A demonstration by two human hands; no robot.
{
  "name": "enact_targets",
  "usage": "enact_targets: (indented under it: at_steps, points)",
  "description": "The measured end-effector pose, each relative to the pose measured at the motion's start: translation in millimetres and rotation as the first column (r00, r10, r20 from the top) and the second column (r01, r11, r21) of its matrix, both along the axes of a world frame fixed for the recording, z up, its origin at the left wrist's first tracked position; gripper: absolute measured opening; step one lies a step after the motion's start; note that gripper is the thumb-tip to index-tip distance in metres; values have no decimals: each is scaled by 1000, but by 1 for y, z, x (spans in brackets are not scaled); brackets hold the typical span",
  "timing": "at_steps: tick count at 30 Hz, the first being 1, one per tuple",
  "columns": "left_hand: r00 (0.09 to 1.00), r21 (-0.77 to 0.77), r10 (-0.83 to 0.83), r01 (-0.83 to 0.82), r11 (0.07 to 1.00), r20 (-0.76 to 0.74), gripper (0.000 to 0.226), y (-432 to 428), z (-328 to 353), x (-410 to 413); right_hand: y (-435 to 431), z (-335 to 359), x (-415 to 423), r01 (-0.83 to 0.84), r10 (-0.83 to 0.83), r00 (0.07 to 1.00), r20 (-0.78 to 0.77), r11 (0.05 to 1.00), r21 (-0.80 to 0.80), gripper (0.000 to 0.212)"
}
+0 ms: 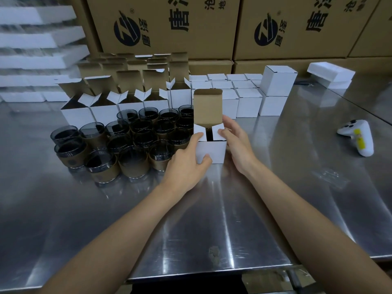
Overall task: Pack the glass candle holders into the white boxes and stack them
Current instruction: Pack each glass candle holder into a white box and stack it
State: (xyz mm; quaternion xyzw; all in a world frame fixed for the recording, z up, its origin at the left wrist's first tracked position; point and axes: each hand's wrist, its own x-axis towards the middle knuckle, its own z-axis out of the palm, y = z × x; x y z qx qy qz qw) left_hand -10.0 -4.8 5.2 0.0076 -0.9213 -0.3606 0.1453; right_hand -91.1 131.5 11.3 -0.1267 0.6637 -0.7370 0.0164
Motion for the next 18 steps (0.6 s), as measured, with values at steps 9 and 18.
enact_targets:
  at_steps: [9,18]
  points:
    - [1000,-59,14,-15,998,-14,58,1,-4,-1,7,0,-8,-84,84,996,-3,993,-81,26]
    - [1000,-39,8,-7,999,19,65,0,-6,4,26,0,-13,-191,199,976,-91,978,88,26]
